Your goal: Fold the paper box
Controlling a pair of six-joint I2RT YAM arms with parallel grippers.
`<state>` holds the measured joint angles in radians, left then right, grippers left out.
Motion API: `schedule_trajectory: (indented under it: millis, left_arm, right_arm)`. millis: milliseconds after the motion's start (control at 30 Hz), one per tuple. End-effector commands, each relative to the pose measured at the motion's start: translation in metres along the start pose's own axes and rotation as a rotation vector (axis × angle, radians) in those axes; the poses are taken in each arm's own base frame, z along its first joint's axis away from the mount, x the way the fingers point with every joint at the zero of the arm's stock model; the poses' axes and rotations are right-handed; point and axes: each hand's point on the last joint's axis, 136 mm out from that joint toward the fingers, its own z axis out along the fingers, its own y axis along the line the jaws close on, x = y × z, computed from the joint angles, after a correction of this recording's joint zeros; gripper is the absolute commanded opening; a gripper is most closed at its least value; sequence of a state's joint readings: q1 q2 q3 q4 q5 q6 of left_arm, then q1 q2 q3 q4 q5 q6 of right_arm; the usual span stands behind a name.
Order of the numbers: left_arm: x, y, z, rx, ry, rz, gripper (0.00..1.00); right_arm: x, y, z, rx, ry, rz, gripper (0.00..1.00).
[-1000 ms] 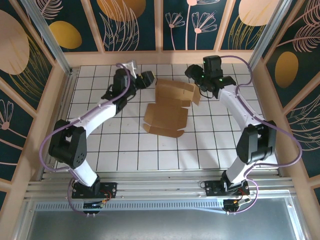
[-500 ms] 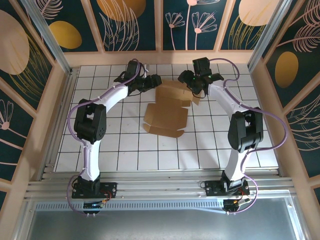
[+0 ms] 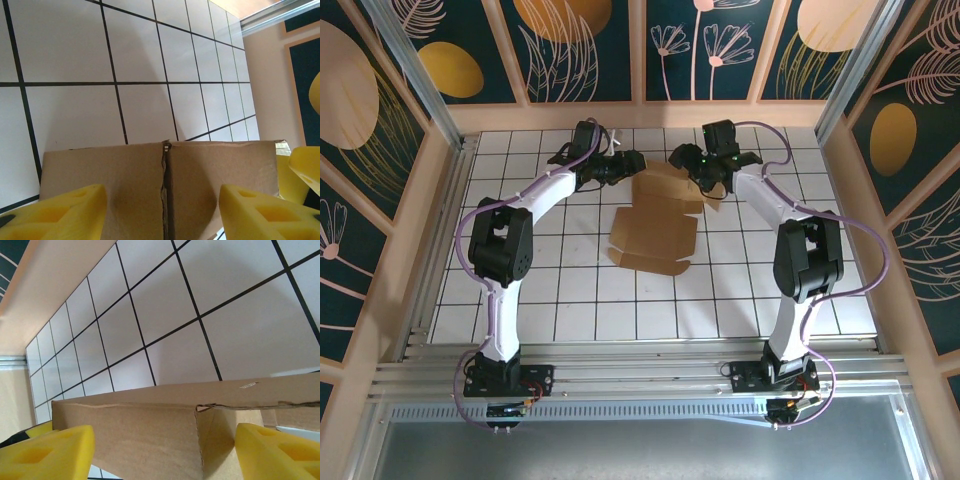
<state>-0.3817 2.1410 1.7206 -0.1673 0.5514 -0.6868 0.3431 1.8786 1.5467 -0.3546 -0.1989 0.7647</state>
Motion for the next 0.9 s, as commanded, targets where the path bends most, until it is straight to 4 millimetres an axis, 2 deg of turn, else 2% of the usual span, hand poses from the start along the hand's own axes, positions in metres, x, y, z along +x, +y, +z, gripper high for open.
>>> schedule_trajectory:
  millis: [0, 233, 400, 567, 633, 700, 867]
  left_arm:
    - [0.001, -0.009, 0.001, 0.045, 0.01, -0.006, 0.61]
    - [0.004, -0.016, 0.0, 0.093, 0.022, -0.016, 0.6]
    - [0.008, -0.016, 0.002, 0.116, 0.034, -0.027, 0.59]
    - [0.011, -0.014, 0.001, 0.108, 0.033, -0.031, 0.59]
    - [0.011, -0.013, 0.001, 0.105, 0.032, -0.029, 0.59]
    - [0.011, -0.012, 0.001, 0.099, 0.029, -0.029, 0.59]
    - [0.01, -0.011, 0.002, 0.094, 0.027, -0.032, 0.59]
  right_arm:
    - [-0.004, -0.001, -0.007, 0.0, -0.034, -0.03, 0.74]
    - [0.01, 0.005, 0.01, -0.102, 0.009, 0.014, 0.52]
    - [0.014, 0.012, 0.015, -0.139, 0.013, 0.028, 0.44]
    - [0.016, 0.004, 0.015, -0.119, 0.009, 0.026, 0.34]
    - [0.017, 0.001, 0.015, -0.103, 0.009, 0.019, 0.37]
    - [0.015, -0.003, 0.012, -0.073, 0.002, 0.009, 0.5]
    - [0.006, -0.003, -0.002, -0.045, -0.035, -0.039, 0.57]
